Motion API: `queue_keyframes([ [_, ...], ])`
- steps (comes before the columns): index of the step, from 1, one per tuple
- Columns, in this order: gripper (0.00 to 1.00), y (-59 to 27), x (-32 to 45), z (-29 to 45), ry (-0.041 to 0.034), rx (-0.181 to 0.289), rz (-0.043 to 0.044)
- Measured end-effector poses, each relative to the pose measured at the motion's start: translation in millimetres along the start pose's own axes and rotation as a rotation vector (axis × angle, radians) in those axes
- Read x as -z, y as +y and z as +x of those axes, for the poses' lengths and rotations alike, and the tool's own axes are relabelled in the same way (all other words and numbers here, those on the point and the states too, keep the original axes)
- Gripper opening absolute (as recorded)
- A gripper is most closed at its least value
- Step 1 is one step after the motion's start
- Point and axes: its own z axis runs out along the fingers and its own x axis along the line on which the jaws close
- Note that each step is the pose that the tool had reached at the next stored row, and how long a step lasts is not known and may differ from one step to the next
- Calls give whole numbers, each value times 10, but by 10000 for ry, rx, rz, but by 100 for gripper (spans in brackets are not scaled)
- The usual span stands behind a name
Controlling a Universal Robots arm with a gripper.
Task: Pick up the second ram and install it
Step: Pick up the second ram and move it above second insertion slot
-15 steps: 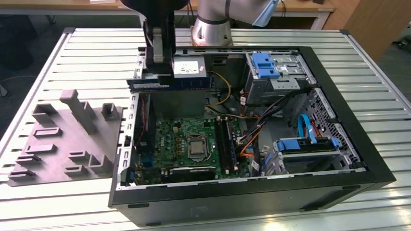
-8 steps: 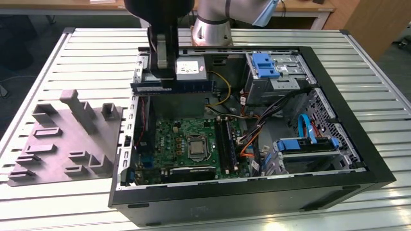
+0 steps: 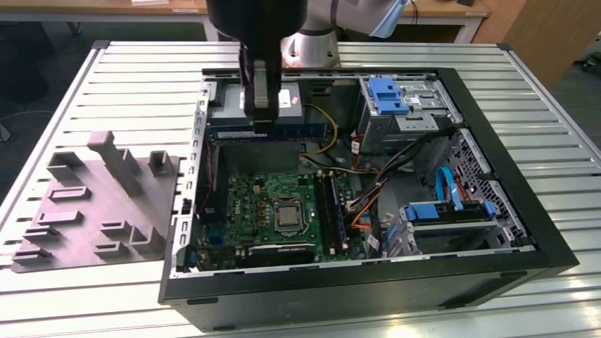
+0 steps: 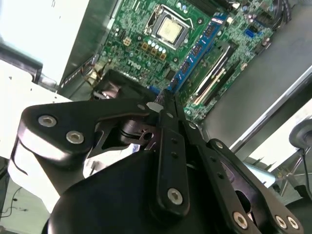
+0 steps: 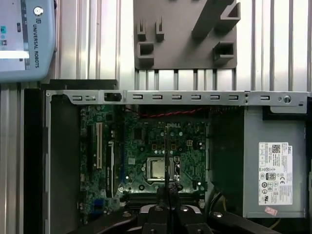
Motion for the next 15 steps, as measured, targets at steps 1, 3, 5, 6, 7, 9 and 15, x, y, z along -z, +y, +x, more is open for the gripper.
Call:
queue_keyframes([
  [1,12,-20,-15,0,-3,-2,0],
  [3,12,-55,-46,1,-2,-5,-3],
  [5,12,-85,-79,1,0,-8,-6],
  [6,12,-98,-97,1,0,-9,-7],
  [7,12,-109,-116,2,-2,-9,-6],
  [9,12,-120,-152,3,-4,-12,-6],
  [15,12,-137,-261,9,-15,-16,-5],
])
